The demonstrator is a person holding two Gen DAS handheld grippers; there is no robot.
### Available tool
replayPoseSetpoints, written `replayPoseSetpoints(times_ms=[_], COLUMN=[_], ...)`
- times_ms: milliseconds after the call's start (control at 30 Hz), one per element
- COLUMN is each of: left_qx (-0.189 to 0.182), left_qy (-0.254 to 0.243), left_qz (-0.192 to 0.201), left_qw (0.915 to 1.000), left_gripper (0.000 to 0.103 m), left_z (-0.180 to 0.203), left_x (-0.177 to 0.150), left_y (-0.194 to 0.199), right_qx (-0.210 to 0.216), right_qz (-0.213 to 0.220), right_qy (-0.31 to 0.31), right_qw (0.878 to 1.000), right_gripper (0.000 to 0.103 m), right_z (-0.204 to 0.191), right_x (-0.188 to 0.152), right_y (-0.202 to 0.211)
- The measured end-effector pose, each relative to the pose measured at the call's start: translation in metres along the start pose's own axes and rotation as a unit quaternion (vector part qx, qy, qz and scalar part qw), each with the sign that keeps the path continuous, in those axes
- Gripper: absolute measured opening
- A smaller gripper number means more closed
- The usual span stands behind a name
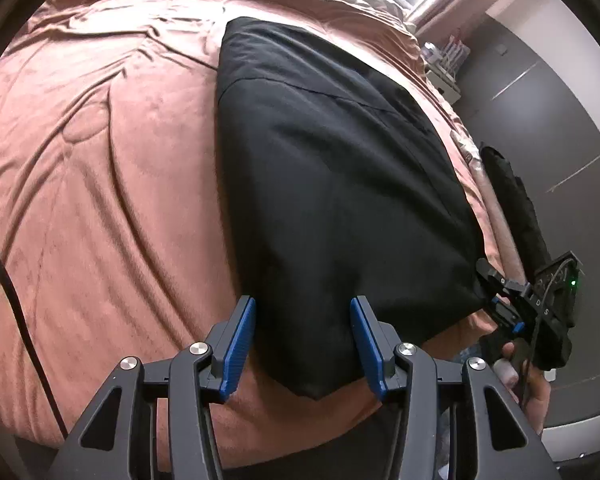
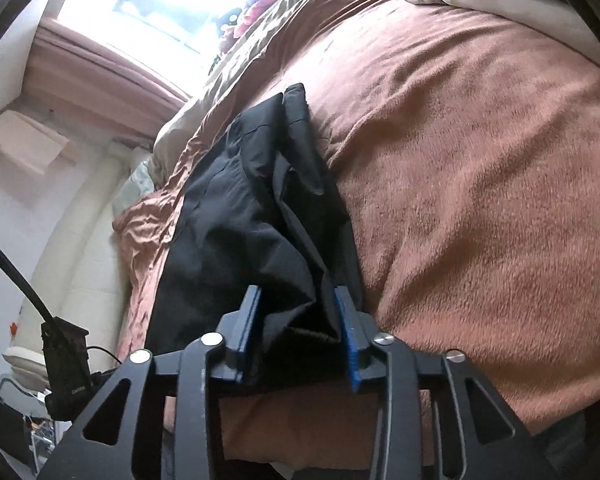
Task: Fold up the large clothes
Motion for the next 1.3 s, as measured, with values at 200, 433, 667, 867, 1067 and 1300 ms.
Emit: replayPoseSetpoints(times_ms=[200,433,667,867,1067,1300], left_qx=[-0.002,-0.003,0.013,0.026,0.025,0.000], left_qy=[0.006,0.006,-0.024,-0.043,-0.051,-0.072], left_qz=[0.008,0.025,0.035,0.043,0.029,0.001], left_qw=[0.9999,0.9997,0.9990,0.9978,0.9980,0.9974], left_gripper=[0.050,0.039,0.024,0.020,0.019,0.027], left_z=[0.005,0.004,0.012,0.003,-0.015,-0.022], left_x=[-0.006,-0.007,-0.002,0.003,-0.016,-0.045], left_y=[0.001,0.000,0.009,0.032,0.056,0.062], right_qx=[-0.009,0.022,0.042,0.044,0.029,-0.009], right_qz=[-0.021,-0.046,-0.055,-0.061,-0.078,-0.101], right_qy=[0.005,-0.042,-0.042,-0.032,0.018,0.018], right_qw=[1.000,0.998,0.997,0.997,0.996,0.995], right_gripper=[0.065,0.057,0.028,0.025,0.025,0.034], right_z=[0.001,0.013,0.003,-0.013,-0.033,-0.019], right_x=[0.005,0.002,-0.011,-0.034,-0.071,-0.085], right_y=[-0.007,-0.013,-0.005,-0.008,0.000,0.006])
Point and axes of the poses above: each gripper's, at about its wrist camera, not at the fingertips, and y roughly against the way its jaws point, z to its right, x to its top, the point moved 5 cm from there along -y, roughly the way its jaws point, and after that the axes turned 8 degrees about -y, right-handed, at the moved point
